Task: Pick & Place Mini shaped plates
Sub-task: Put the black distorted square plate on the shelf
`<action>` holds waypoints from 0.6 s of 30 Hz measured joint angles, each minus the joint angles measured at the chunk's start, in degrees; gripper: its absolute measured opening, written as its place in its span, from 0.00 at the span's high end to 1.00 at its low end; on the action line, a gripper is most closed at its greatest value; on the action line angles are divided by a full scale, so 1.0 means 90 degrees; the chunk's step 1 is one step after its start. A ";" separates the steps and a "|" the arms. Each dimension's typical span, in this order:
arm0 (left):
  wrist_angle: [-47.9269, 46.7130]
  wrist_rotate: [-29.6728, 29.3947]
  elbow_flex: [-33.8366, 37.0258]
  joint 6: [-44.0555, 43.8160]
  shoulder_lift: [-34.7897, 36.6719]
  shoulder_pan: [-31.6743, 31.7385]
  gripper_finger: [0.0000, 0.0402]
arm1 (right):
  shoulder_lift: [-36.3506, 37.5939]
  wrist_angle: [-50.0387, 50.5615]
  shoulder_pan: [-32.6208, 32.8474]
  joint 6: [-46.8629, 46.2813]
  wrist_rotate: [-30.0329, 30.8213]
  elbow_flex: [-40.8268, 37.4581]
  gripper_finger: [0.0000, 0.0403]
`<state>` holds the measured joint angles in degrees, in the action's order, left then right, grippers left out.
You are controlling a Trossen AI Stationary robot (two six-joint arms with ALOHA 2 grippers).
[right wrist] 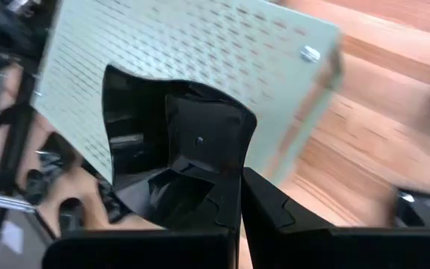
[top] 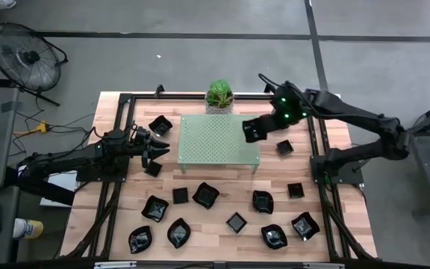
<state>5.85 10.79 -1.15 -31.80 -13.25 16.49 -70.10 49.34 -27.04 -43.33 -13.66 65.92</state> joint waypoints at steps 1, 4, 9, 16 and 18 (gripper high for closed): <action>0.0000 0.0000 0.0000 0.0001 -0.0001 0.0000 0.61 | -0.0068 -0.0189 -0.0004 -0.0030 -0.0033 -0.0020 1.00; 0.0000 0.0002 -0.0002 -0.0001 0.0001 0.0000 0.61 | -0.0295 -0.0449 -0.0013 -0.0163 -0.0027 -0.0020 1.00; 0.0002 0.0005 -0.0001 0.0000 0.0000 0.0000 0.61 | -0.0681 -0.0545 -0.0158 -0.0315 0.0006 -0.0020 1.00; 0.0000 0.0027 0.0000 0.0000 0.0000 0.0000 0.61 | -0.0927 -0.0909 -0.0217 -0.0718 -0.0077 -0.0020 1.00; 0.0001 0.0027 0.0000 0.0000 -0.0001 0.0000 0.61 | -0.1008 -0.0898 -0.0254 -0.0819 -0.0033 -0.0022 1.00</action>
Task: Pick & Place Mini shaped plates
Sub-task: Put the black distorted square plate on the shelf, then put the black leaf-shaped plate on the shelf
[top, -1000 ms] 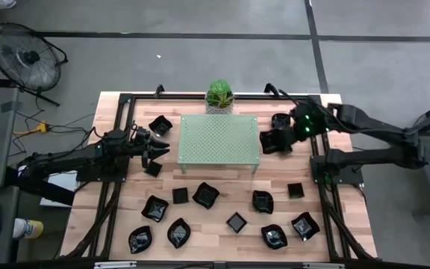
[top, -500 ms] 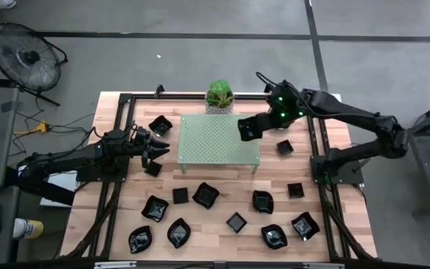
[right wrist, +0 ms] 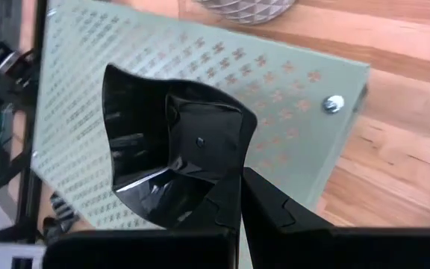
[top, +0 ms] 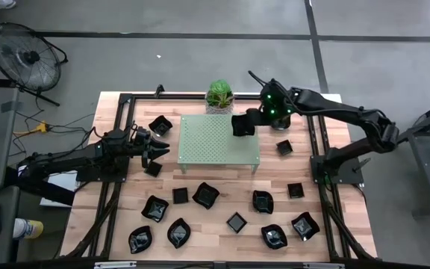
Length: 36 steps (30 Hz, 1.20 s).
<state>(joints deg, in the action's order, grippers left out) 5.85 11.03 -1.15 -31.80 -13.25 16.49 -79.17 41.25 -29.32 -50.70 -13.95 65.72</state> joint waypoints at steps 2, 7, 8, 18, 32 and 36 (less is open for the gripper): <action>-0.0001 0.0000 0.0000 -0.0001 -0.0001 0.0000 0.61 | -0.0051 0.0000 -0.0002 -0.0102 0.0019 -0.0001 1.00; -0.0001 -0.0002 -0.0001 -0.0001 -0.0001 0.0000 0.61 | -0.0049 -0.0023 0.0006 -0.0310 -0.0064 -0.0001 1.00; 0.0001 -0.0002 -0.0002 -0.0001 0.0001 0.0000 0.61 | -0.0049 -0.0025 0.0003 -0.0326 -0.0061 0.0000 1.00; -0.0001 -0.0006 0.0000 0.0000 0.0002 0.0000 0.61 | -0.0049 -0.0048 -0.0039 -0.0282 -0.0069 0.0013 0.97; 0.0000 -0.0021 0.0000 0.0001 0.0002 0.0000 0.61 | 0.0062 -0.0039 -0.0036 -0.0058 -0.0068 0.0026 0.89; -0.0001 -0.0032 -0.0002 0.0001 -0.0001 0.0000 0.61 | 0.0296 0.0175 -0.0036 0.0086 -0.0052 0.0026 0.88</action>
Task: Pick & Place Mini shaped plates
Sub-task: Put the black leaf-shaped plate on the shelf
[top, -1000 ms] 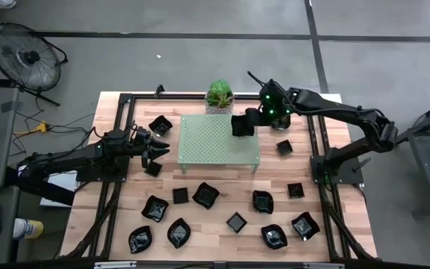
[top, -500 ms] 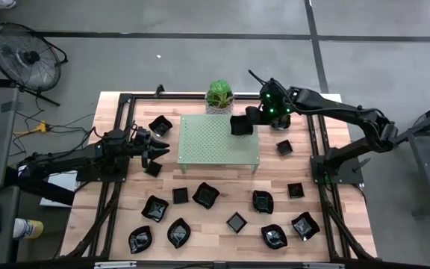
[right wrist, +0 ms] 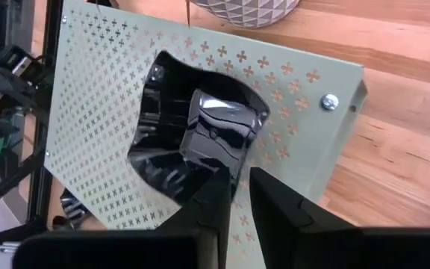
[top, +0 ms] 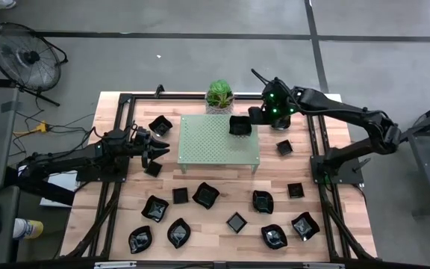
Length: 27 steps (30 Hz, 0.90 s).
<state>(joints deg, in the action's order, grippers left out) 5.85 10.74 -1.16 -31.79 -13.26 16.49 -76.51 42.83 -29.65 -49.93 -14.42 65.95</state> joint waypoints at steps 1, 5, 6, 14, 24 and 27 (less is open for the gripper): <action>0.0000 0.0000 0.0000 0.0000 0.0002 0.0000 0.61 | 0.0061 0.0117 0.0005 0.0039 0.0048 0.0000 0.87; 0.0000 0.0002 0.0000 0.0000 0.0002 0.0000 0.61 | 0.0352 0.0927 0.0073 0.0126 0.0396 0.0000 0.86; 0.0001 0.0002 0.0001 0.0000 0.0000 0.0000 0.61 | 0.0413 0.1174 0.0094 0.0126 0.0528 0.0002 0.86; 0.0000 0.0005 0.0002 0.0000 0.0002 0.0000 0.61 | 0.0600 0.2802 0.0080 0.0086 0.1862 -0.0058 0.87; 0.0000 0.0008 0.0002 -0.0001 0.0002 0.0000 0.61 | 0.0598 0.2263 -0.0242 -0.0419 0.1939 -0.1340 0.80; 0.0000 0.0010 -0.0001 -0.0002 0.0002 0.0000 0.61 | 0.0596 0.1629 -0.0365 -0.0125 0.1853 -0.1699 0.75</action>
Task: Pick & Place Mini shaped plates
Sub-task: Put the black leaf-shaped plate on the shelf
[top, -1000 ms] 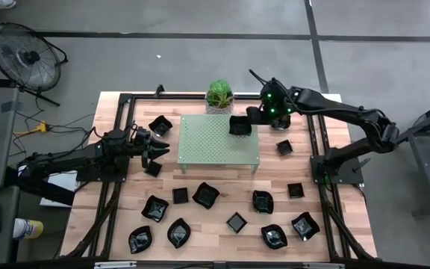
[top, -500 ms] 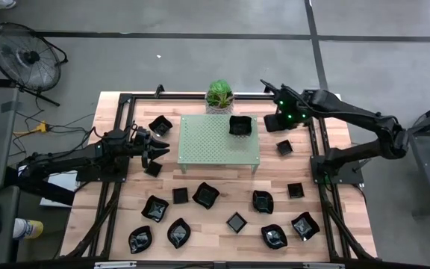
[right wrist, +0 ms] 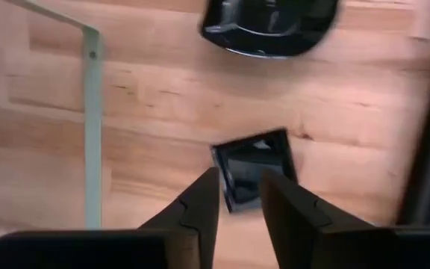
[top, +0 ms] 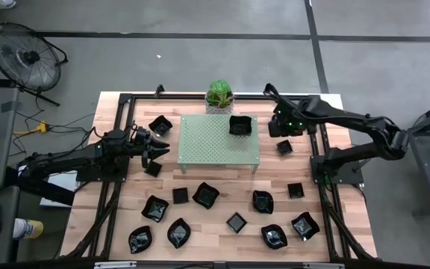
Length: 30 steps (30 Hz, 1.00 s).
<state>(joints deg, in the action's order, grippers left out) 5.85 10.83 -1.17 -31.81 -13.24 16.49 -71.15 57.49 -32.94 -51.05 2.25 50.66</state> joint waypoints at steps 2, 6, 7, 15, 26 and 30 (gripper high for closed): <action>0.0000 0.0020 0.0002 0.0002 0.0000 0.0000 0.61 | -0.0028 -0.0369 -0.0026 0.0669 -0.0015 -0.0089 0.71; 0.0000 0.0019 0.0002 0.0002 0.0000 0.0000 0.61 | -0.0229 -0.0716 -0.0018 0.2647 0.0277 0.0025 0.66; 0.0000 0.0019 0.0000 0.0001 -0.0001 0.0000 0.61 | -0.0314 -0.0728 -0.0021 0.3186 0.0358 0.0109 0.66; 0.0000 0.0017 0.0002 0.0002 -0.0002 0.0000 0.61 | -0.0842 -0.0566 -0.0078 0.6890 0.0516 0.0145 0.66; 0.0000 0.0015 0.0002 0.0001 -0.0002 0.0000 0.61 | -0.0851 -0.1264 -0.0363 0.9211 0.0407 -0.0588 0.66; 0.0000 0.0012 0.0000 0.0000 -0.0001 0.0000 0.61 | -0.0851 -0.1786 -0.0465 0.9591 0.0373 -0.0883 0.65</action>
<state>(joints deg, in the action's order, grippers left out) 5.85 10.94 -1.17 -31.81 -13.25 16.49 -78.81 41.42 -37.12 35.26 5.61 42.71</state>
